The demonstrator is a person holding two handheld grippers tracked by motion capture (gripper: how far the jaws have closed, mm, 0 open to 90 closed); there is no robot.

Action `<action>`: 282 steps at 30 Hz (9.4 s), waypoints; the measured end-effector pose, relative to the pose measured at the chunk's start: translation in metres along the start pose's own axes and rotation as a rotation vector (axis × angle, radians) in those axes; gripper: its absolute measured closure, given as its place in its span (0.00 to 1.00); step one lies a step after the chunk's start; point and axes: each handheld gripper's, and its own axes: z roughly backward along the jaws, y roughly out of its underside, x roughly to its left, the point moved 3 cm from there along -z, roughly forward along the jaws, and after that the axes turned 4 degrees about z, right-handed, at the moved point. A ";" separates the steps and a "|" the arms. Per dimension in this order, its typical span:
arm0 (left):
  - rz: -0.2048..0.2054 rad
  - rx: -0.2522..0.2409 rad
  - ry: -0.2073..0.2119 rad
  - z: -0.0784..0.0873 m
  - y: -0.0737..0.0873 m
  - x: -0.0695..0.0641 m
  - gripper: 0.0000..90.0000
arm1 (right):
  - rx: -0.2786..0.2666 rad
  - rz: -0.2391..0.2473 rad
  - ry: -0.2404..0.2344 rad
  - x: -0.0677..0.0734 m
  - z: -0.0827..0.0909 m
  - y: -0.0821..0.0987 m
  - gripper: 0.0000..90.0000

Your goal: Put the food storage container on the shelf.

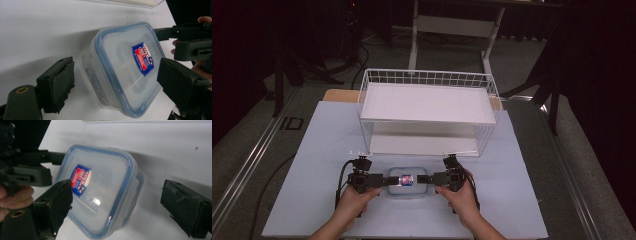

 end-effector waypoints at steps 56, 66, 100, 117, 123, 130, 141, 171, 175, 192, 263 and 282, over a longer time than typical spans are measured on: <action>-0.121 -0.086 -0.149 0.001 0.022 -0.039 0.45 | -0.056 0.105 0.158 0.036 0.003 0.022 0.37; -0.164 -0.165 -0.107 -0.004 -0.019 -0.057 0.47 | -0.148 0.085 0.161 0.024 0.028 -0.006 0.37; -0.181 -0.186 -0.095 -0.053 -0.084 -0.035 0.47 | -0.232 0.041 0.213 -0.031 0.016 -0.060 0.36; -0.208 -0.212 -0.080 -0.064 -0.092 -0.021 0.47 | -0.232 0.001 0.200 -0.046 0.003 -0.069 0.35; -0.232 -0.259 -0.064 -0.066 -0.090 -0.019 0.45 | -0.266 0.026 0.197 -0.048 0.003 -0.071 0.35; -0.219 -0.280 -0.034 -0.069 -0.093 -0.012 0.44 | -0.300 0.052 0.194 -0.051 -0.002 -0.071 0.31; -0.262 -0.274 -0.049 -0.075 -0.099 -0.013 0.38 | -0.331 0.085 0.199 -0.060 -0.003 -0.077 0.30; -0.465 -0.333 -0.066 -0.055 -0.086 -0.030 0.16 | -0.331 0.286 0.347 -0.040 0.011 -0.069 0.36; -0.496 -0.319 -0.035 -0.047 -0.074 -0.038 0.13 | -0.348 0.281 0.338 -0.036 0.022 -0.063 0.36; -0.537 -0.364 0.001 0.009 -0.023 -0.060 0.02 | -0.324 0.340 0.320 -0.007 0.033 -0.041 0.63; -0.566 -0.363 -0.072 0.010 0.022 -0.032 0.02 | -0.272 0.337 0.348 -0.015 -0.043 -0.069 0.85; -0.593 -0.369 -0.065 0.009 0.022 -0.041 0.02 | -0.322 0.429 0.216 0.000 -0.005 -0.019 0.17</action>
